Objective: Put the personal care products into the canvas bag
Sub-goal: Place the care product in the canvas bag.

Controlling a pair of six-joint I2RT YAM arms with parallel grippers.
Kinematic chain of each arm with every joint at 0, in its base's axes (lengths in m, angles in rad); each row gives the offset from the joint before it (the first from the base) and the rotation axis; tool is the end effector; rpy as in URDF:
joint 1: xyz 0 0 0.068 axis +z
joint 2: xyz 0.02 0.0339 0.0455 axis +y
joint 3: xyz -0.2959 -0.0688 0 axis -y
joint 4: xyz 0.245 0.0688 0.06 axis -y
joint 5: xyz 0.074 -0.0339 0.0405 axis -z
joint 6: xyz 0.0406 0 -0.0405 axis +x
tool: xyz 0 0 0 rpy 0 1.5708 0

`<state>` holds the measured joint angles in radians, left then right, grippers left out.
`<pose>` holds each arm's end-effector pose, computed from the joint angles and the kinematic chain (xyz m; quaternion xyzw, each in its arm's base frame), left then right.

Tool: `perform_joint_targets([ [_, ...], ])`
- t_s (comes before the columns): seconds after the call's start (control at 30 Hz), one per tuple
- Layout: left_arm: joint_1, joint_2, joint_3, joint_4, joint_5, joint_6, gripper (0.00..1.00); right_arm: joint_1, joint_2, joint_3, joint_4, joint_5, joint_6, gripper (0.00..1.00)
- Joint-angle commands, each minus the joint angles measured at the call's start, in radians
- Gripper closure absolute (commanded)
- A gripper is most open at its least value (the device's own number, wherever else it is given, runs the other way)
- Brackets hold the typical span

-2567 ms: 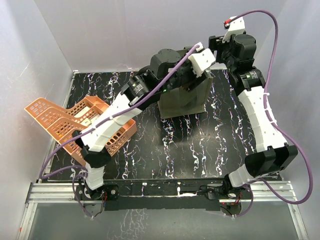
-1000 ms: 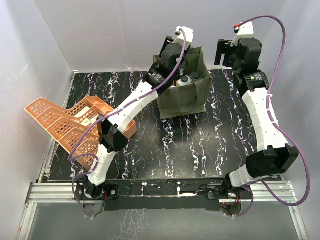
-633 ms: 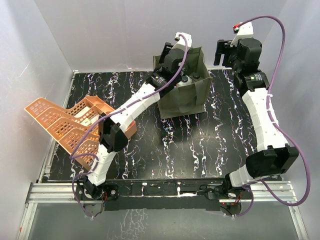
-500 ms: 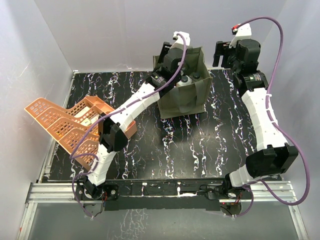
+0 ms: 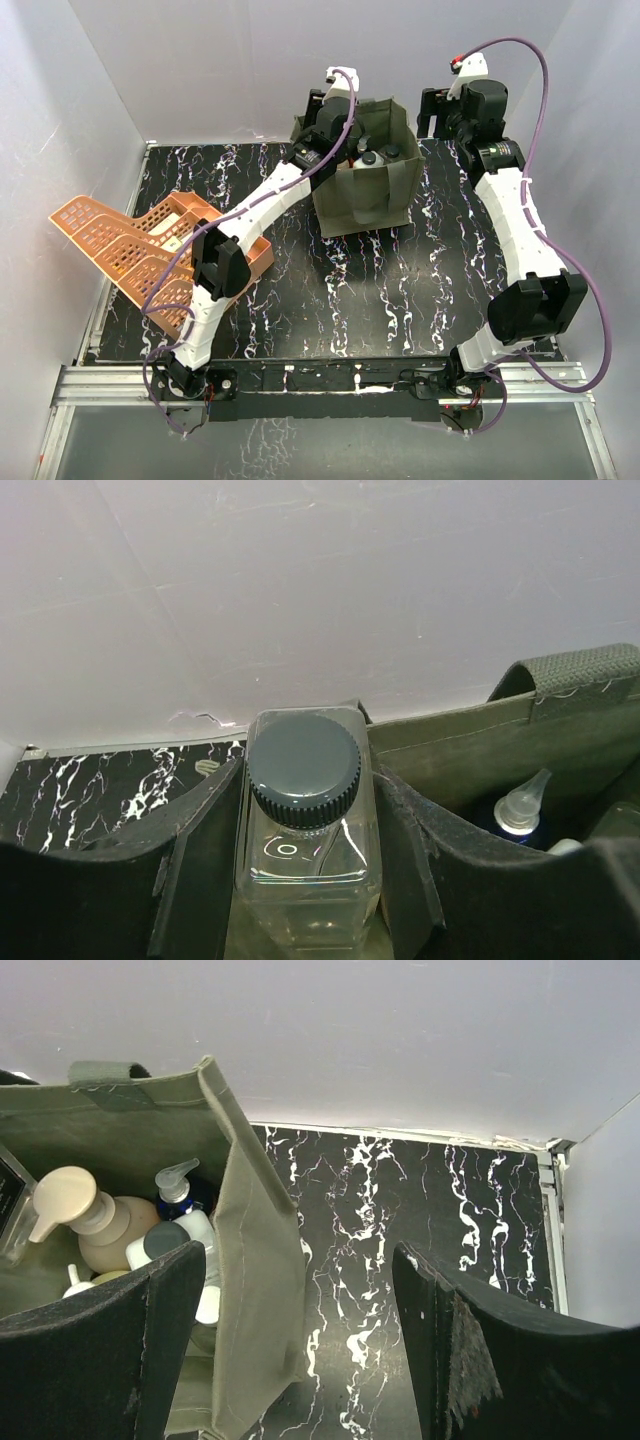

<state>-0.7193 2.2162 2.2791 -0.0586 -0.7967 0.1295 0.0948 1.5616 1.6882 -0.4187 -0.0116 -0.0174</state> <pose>0.4262 -0.3347 0.4256 0.0173 0.7058 0.0720 0.7045 0.3608 0.0348 0.4668 -0.0485 0.8010 0.0277 0.5960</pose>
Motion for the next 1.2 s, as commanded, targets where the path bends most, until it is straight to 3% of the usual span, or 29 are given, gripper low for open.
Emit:
perform_joint_targets([
  [0.0,0.040,-0.103,0.005,0.113,-0.025,0.056,1.00,-0.007,0.001,0.034,0.044,-0.013,0.009,0.22],
  [0.2,0.041,-0.079,0.053,0.072,0.028,0.004,1.00,-0.006,0.008,0.043,0.052,-0.128,-0.018,0.22],
  [0.4,0.058,-0.040,0.179,-0.103,0.128,-0.149,1.00,-0.006,0.019,0.058,0.052,-0.295,-0.062,0.23],
  [0.6,0.113,-0.083,0.127,-0.212,0.212,-0.230,1.00,-0.004,0.024,0.088,0.028,-0.527,-0.111,0.23],
  [0.73,0.119,-0.145,-0.010,-0.146,0.229,-0.195,1.00,-0.004,0.033,0.097,0.020,-0.553,-0.101,0.23],
  [0.97,0.123,-0.253,-0.270,0.125,0.320,-0.048,1.00,0.000,0.048,0.103,0.016,-0.604,-0.088,0.23],
  [1.17,0.143,-0.222,-0.258,0.154,0.363,-0.110,1.00,0.005,0.064,0.133,-0.010,-0.711,-0.090,0.23],
])
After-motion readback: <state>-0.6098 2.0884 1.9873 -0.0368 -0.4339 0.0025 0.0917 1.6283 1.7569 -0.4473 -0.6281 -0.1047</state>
